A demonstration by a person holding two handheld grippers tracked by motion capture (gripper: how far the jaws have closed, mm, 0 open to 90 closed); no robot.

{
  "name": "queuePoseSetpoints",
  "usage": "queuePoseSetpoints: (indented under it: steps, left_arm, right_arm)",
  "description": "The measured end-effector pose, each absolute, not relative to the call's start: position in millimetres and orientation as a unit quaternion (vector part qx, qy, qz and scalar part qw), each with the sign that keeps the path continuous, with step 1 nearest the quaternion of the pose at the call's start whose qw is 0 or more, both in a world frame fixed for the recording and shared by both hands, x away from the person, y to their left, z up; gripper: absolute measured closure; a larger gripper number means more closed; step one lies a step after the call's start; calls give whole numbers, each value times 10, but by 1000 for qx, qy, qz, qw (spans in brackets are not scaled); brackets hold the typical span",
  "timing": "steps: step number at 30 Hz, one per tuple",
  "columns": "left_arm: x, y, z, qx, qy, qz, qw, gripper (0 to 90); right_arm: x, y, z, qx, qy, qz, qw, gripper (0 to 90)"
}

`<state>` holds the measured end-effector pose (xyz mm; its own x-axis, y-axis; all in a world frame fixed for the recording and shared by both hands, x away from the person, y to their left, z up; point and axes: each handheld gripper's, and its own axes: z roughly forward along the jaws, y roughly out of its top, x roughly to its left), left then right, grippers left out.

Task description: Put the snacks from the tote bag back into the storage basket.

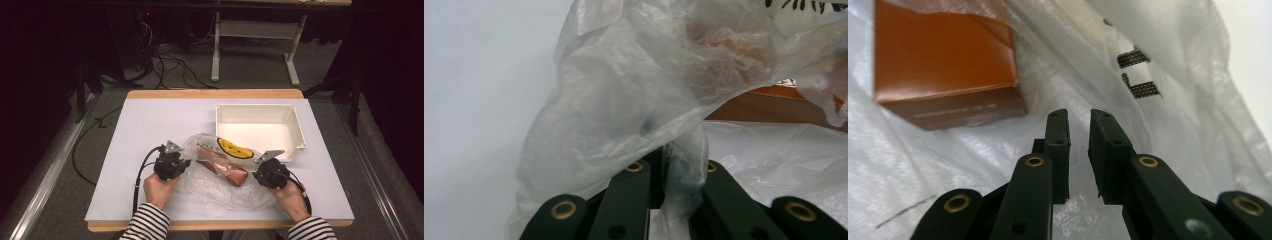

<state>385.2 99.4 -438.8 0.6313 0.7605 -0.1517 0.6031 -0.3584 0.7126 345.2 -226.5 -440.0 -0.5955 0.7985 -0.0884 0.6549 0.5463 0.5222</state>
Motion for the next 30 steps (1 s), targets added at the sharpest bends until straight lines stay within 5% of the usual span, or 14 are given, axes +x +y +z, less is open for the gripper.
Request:
queuePoseSetpoints:
  steps: [22, 30]
  left_arm:
    - [3809, 1007, -4361, 821, 408, 98, 387, 900]
    - [3751, 1017, -4317, 823, 399, 96, 393, 900]
  right_arm:
    - [3368, -2316, -4327, 415, 853, 265, 174, 759]
    - [3321, -2323, -4315, 414, 854, 264, 173, 651]
